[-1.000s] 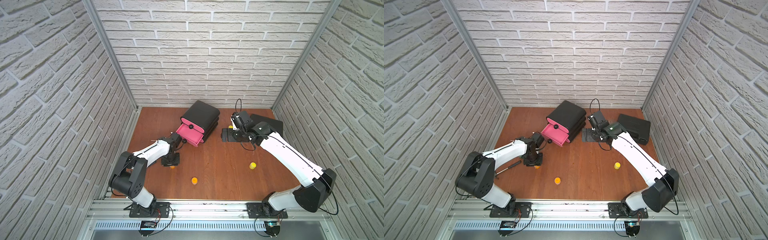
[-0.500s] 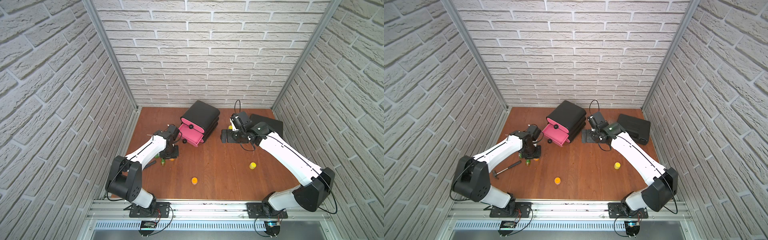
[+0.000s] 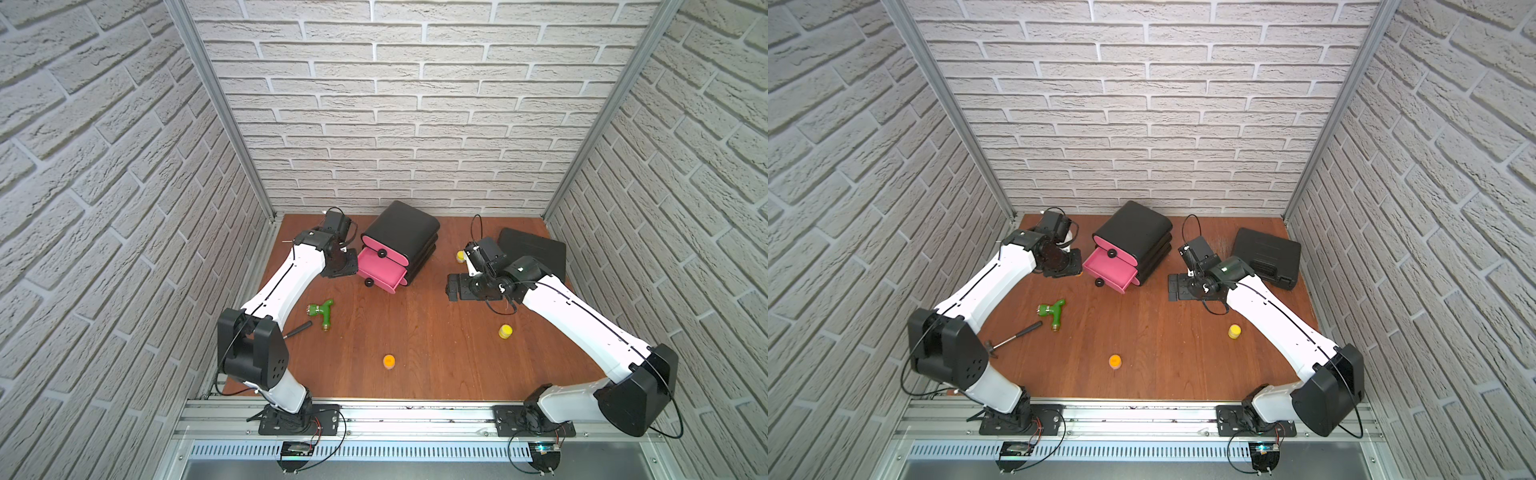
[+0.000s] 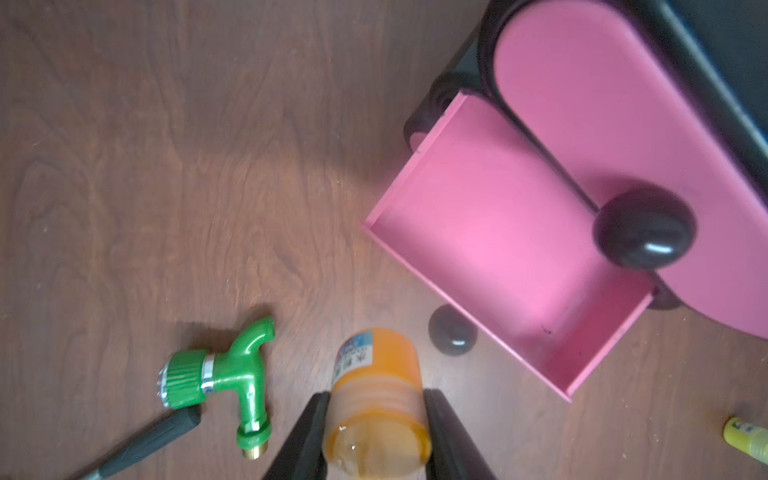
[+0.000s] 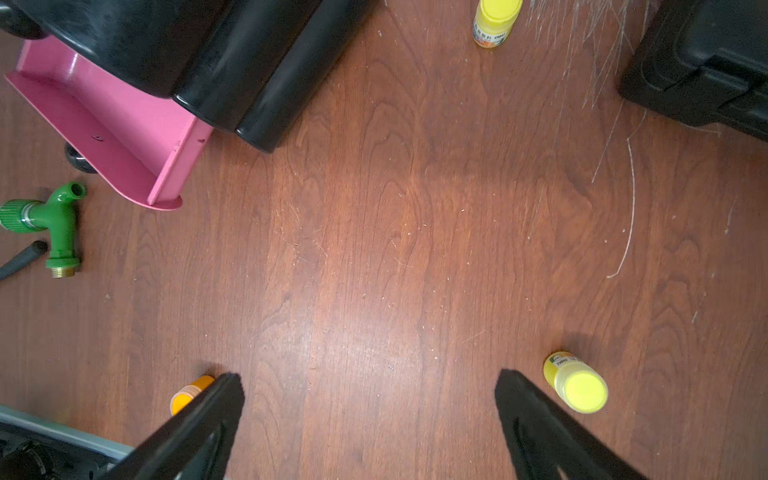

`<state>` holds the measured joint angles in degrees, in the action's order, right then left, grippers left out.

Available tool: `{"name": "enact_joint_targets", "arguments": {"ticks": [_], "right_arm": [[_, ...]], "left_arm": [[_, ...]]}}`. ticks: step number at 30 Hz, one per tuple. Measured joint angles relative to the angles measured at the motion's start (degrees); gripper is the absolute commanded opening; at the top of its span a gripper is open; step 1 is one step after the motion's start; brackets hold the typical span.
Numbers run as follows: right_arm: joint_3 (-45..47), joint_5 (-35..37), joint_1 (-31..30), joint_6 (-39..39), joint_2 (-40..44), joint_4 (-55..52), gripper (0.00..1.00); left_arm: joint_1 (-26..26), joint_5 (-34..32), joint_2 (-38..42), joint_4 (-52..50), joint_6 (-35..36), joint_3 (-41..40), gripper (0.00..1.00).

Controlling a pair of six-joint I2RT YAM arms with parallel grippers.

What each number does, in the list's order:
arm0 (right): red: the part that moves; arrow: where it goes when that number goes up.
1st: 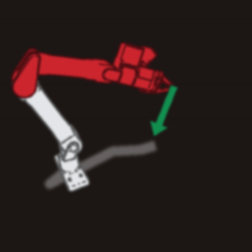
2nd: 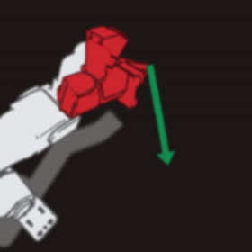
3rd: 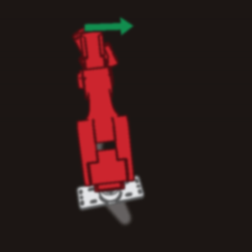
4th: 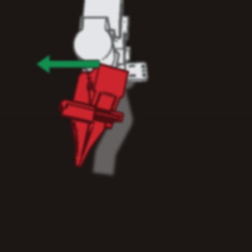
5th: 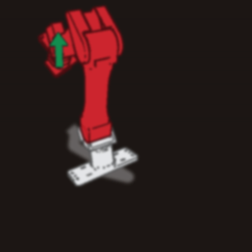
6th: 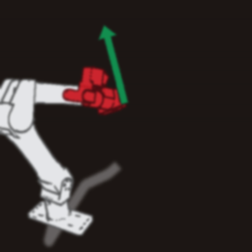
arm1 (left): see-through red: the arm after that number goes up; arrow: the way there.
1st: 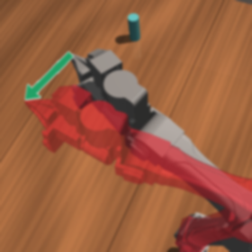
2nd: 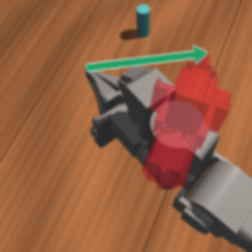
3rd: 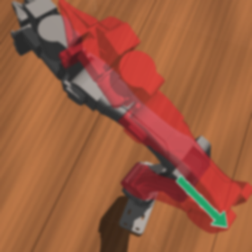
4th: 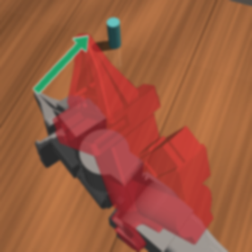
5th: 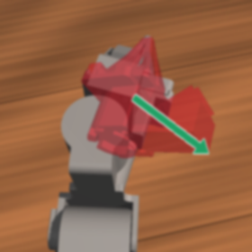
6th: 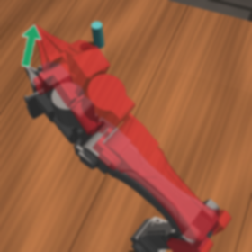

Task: Put the paint cans in the drawer according to color
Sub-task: Place the paint can in the drawer.

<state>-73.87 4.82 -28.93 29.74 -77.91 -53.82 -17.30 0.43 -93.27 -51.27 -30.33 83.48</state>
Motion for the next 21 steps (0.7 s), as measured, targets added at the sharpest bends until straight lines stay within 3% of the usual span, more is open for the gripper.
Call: {"name": "enact_joint_targets", "arguments": {"ticks": [13, 21], "right_arm": [[1.95, 0.48, -0.07, -0.63, 2.14, -0.24, 1.0], [1.9, 0.98, -0.07, -1.95, 2.14, -0.63, 1.0]], "left_arm": [[-0.22, 2.21, -9.97, 3.06, 1.01, 8.33, 0.24], [-1.05, 2.86, -14.08, 3.96, 0.9, 9.07, 0.28]]}}
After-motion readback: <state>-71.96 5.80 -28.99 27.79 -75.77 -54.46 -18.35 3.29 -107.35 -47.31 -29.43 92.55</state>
